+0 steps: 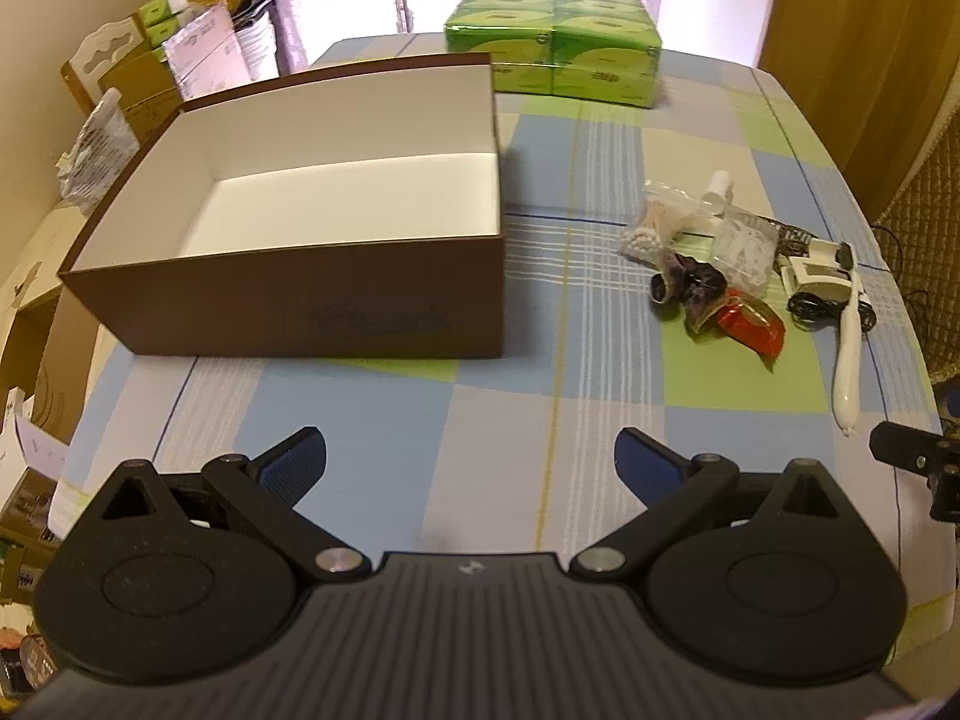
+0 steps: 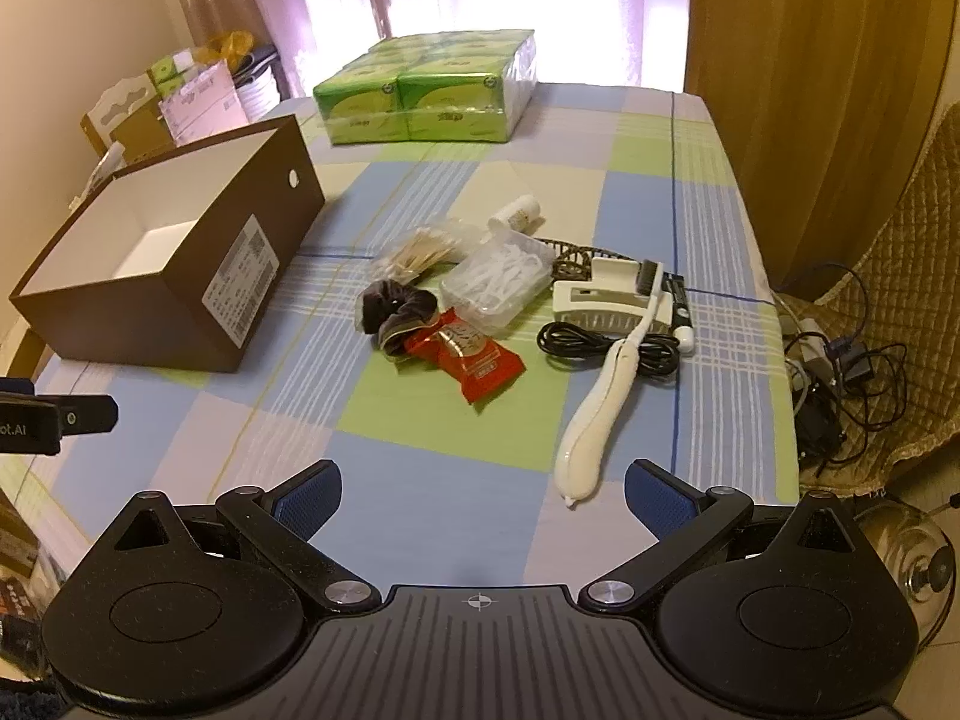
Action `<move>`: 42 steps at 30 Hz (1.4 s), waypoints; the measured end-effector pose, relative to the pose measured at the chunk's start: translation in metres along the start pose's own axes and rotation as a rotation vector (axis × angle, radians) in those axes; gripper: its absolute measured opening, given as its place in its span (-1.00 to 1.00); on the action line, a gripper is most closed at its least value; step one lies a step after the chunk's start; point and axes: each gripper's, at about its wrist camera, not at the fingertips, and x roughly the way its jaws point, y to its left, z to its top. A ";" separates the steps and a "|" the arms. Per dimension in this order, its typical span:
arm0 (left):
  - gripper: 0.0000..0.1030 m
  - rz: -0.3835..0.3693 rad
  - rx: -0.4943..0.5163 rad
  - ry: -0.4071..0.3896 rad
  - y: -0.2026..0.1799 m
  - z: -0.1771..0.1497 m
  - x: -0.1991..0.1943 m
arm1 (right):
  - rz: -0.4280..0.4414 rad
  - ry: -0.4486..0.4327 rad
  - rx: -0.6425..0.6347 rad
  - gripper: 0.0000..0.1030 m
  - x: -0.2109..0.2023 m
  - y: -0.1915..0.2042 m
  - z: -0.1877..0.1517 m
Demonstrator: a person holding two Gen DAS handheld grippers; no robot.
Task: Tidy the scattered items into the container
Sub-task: 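Move both tools toward the scattered items beside the box, then grasp the dark brown scrunchie with the left tool while the right grasps the white toothbrush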
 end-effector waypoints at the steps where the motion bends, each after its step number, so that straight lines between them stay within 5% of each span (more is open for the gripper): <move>1: 0.96 -0.007 0.007 0.001 -0.002 0.000 0.001 | 0.001 -0.007 0.001 1.00 0.000 -0.001 -0.001; 20: 0.97 -0.223 0.211 -0.071 -0.059 0.026 0.034 | -0.085 -0.070 0.105 1.00 0.011 -0.042 -0.005; 29: 0.87 -0.257 0.303 -0.077 -0.085 0.046 0.067 | -0.132 -0.062 0.171 1.00 0.037 -0.064 0.001; 31: 0.83 -0.263 0.318 -0.070 -0.089 0.049 0.074 | -0.125 -0.053 0.185 0.40 0.044 -0.069 0.003; 40: 0.65 -0.287 0.380 -0.048 -0.103 0.066 0.104 | -0.102 -0.029 0.209 0.35 0.071 -0.075 0.010; 42: 0.62 -0.287 0.387 -0.037 -0.105 0.069 0.110 | -0.091 -0.031 0.218 0.14 0.076 -0.077 0.013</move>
